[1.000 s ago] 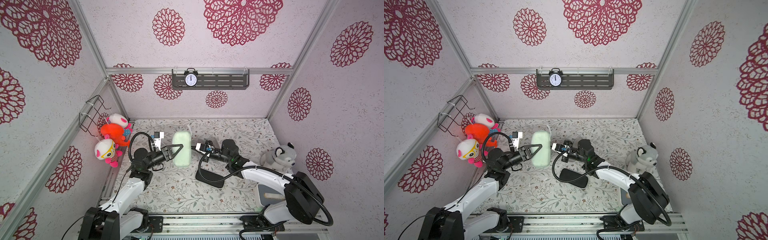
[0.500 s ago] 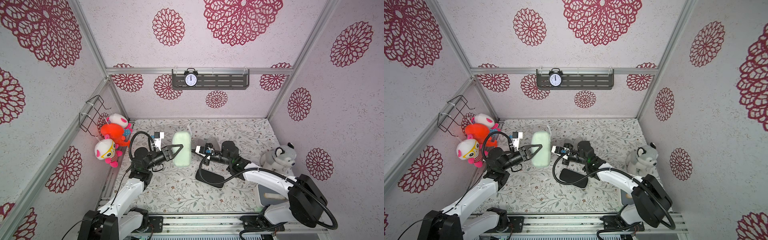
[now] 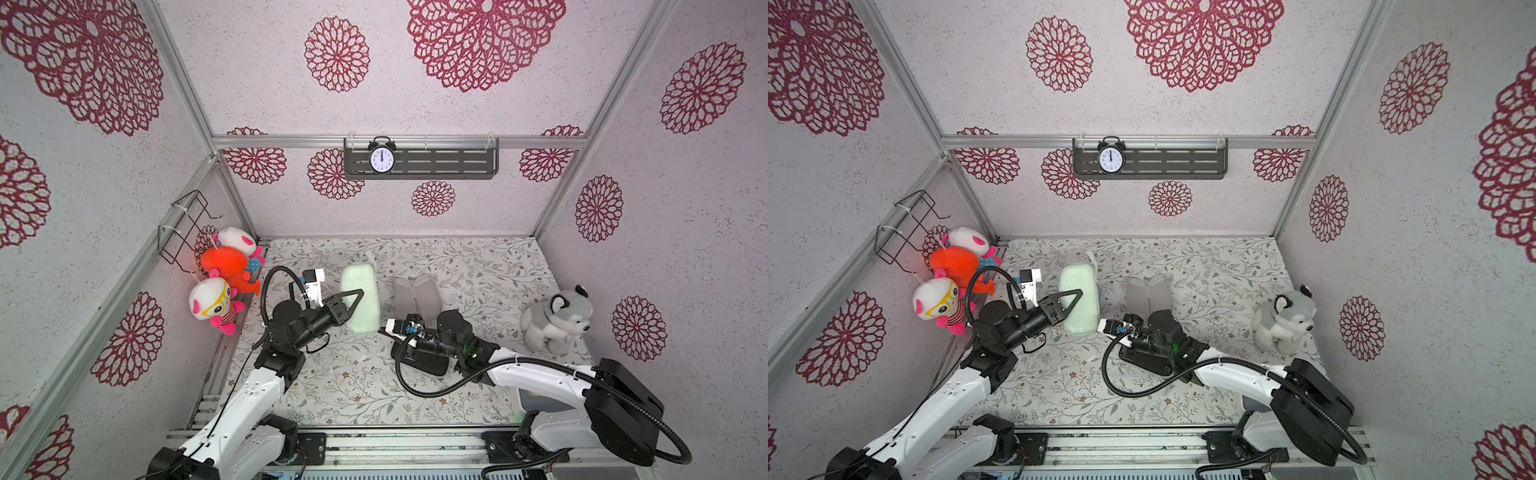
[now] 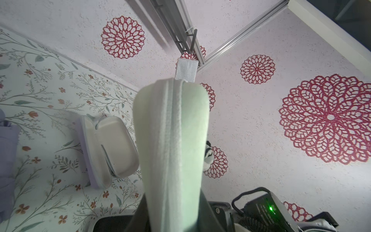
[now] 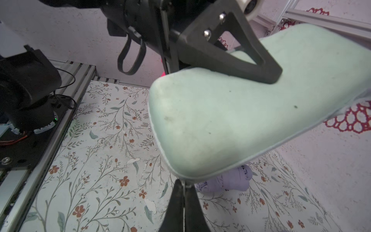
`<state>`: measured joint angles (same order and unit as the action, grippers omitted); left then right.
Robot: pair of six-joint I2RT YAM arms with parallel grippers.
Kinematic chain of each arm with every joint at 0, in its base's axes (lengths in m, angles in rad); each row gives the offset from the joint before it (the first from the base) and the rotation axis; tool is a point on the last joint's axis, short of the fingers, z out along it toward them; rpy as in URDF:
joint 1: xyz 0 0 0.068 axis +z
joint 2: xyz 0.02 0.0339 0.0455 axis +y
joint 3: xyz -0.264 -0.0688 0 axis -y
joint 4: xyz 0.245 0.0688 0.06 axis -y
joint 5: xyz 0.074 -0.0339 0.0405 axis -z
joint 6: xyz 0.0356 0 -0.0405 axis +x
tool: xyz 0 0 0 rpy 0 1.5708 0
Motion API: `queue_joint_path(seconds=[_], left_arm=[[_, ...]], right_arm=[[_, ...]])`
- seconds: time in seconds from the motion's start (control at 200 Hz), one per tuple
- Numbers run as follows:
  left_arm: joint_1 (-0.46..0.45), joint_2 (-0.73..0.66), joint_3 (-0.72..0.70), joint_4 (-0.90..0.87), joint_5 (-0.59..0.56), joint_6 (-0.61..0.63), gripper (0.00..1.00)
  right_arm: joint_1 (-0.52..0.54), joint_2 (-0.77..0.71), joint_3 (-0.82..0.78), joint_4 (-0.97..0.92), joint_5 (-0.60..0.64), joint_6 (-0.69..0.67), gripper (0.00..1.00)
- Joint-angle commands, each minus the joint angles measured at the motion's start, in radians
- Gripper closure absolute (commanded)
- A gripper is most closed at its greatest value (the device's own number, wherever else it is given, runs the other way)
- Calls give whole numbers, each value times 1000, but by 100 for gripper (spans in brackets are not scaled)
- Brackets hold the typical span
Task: Put umbrellas into zippered umbrella sleeves
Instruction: Zip the zipper on the umbrella sleeve.
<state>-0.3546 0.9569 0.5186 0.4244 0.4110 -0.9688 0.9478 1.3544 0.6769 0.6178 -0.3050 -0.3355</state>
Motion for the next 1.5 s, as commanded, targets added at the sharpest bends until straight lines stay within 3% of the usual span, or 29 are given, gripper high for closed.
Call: queue_joint_path(seconds=[0.0, 0.31, 0.495, 0.655, 0.821, 1.146, 1.326, 1.496], left_arm=[[-66, 0, 13, 74, -298, 83, 100], [-186, -23, -49, 144, -570, 142, 100], [-343, -4, -102, 209, -890, 224, 100], [-414, 57, -124, 322, -987, 259, 100], [-491, 60, -163, 372, -1088, 301, 100], [-574, 183, -204, 421, -1166, 183, 100], [-592, 111, -262, 213, -1153, -25, 100], [-627, 98, -345, 137, -1174, -172, 100]], right_arm=[[79, 29, 56, 156, -90, 129, 100], [105, 130, 133, 237, -27, 284, 100], [109, 181, 181, 338, 87, 425, 100], [114, 237, 257, 364, 83, 522, 100], [115, 229, 287, 332, 196, 536, 100], [109, 259, 326, 323, 188, 588, 100], [109, 298, 277, 112, 253, 590, 100], [114, 410, 250, 99, 226, 652, 100]])
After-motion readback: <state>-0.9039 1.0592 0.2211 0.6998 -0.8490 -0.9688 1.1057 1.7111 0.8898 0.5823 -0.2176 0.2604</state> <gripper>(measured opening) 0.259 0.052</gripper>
